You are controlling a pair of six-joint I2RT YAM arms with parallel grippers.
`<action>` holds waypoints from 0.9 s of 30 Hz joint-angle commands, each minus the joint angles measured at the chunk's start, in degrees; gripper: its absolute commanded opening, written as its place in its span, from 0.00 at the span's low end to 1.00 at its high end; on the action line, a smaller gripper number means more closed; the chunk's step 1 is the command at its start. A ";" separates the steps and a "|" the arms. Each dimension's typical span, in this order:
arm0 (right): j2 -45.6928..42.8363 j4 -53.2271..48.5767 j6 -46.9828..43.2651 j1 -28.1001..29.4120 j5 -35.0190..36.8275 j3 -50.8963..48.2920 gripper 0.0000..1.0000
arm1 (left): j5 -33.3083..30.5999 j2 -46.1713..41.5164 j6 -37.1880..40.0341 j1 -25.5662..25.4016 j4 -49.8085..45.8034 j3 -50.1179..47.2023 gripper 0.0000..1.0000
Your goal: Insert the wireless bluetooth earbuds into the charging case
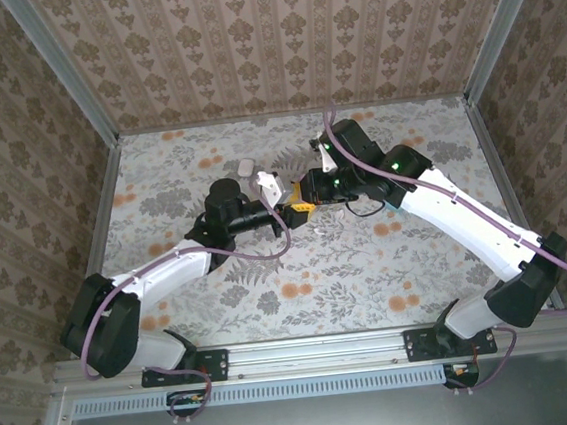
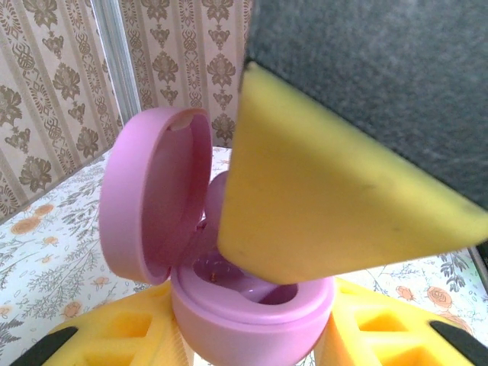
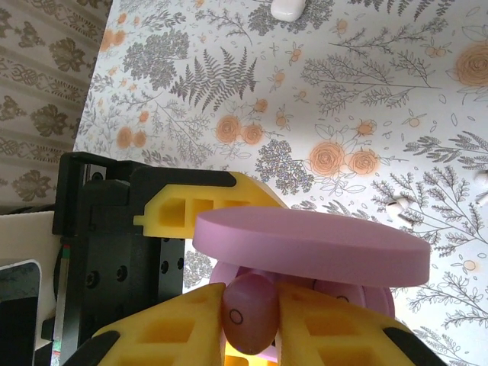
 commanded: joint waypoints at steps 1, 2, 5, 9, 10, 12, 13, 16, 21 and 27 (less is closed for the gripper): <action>1.09 -2.69 -1.04 0.48 -0.32 1.75 0.24 | 0.55 -1.77 0.72 -0.35 2.72 1.37 0.40; 1.31 -2.59 -1.02 0.51 -0.69 1.96 0.24 | 0.56 -1.84 0.67 -0.37 2.69 1.38 0.40; 1.53 -2.15 -1.02 0.83 -0.99 2.12 0.24 | 0.56 -1.87 0.62 -0.35 2.90 1.35 0.40; 1.99 -2.61 -1.18 1.09 -1.39 2.70 0.24 | 0.35 -1.96 0.59 -0.36 2.91 1.27 0.40; 2.08 -2.76 -1.25 1.25 -1.57 2.78 0.24 | 0.25 -1.88 0.62 -0.31 3.01 1.22 0.40; 2.14 -2.71 -1.38 1.57 -1.85 3.04 0.24 | 0.03 -1.94 0.58 -0.36 2.89 1.30 0.40; 2.08 -2.76 -1.27 1.69 -1.84 3.14 0.24 | -0.12 -1.88 0.58 -0.32 2.86 1.29 0.40; 2.28 -3.84 -1.08 1.80 -1.23 3.46 0.24 | -0.34 -1.97 0.49 -0.27 3.00 1.28 0.40; 2.24 -5.73 -0.88 1.80 1.31 3.69 0.24 | -0.46 -2.23 0.49 -0.31 3.11 1.30 0.40; 2.73 -6.87 -0.99 1.80 2.76 4.41 0.25 | -0.11 -2.33 0.36 -0.21 3.27 1.33 0.40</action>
